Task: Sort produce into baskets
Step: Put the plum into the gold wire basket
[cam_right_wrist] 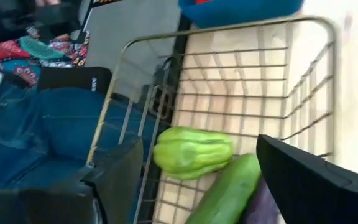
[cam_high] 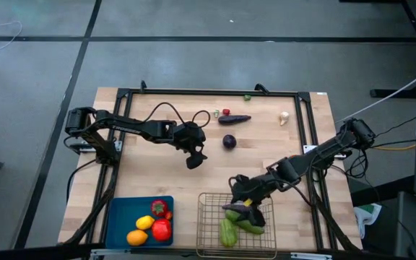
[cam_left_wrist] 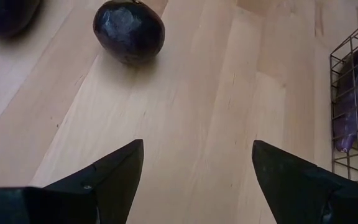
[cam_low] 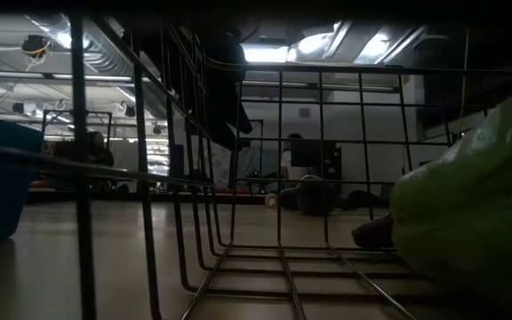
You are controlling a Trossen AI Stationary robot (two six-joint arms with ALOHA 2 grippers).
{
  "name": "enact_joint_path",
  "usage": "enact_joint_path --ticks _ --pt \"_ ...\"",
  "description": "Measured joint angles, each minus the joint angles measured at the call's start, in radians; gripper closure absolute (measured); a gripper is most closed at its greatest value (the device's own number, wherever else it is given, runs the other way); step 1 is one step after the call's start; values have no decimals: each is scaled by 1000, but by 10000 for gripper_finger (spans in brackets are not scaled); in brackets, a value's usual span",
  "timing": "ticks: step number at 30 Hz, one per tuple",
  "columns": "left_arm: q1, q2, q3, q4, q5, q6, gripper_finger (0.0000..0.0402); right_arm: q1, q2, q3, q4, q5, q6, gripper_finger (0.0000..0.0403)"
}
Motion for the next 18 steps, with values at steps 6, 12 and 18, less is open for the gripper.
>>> enact_joint_path --ticks 6,12,18 --pt "0 0 0 -1 0 25 105 -12 0 0 4 -38 -39 45" --pt "0 -6 0 0 0 81 105 -17 0 0 4 45 -45 12" --pt "1 -105 0 -22 0 131 105 -108 -25 1 -15 76 -116 34"
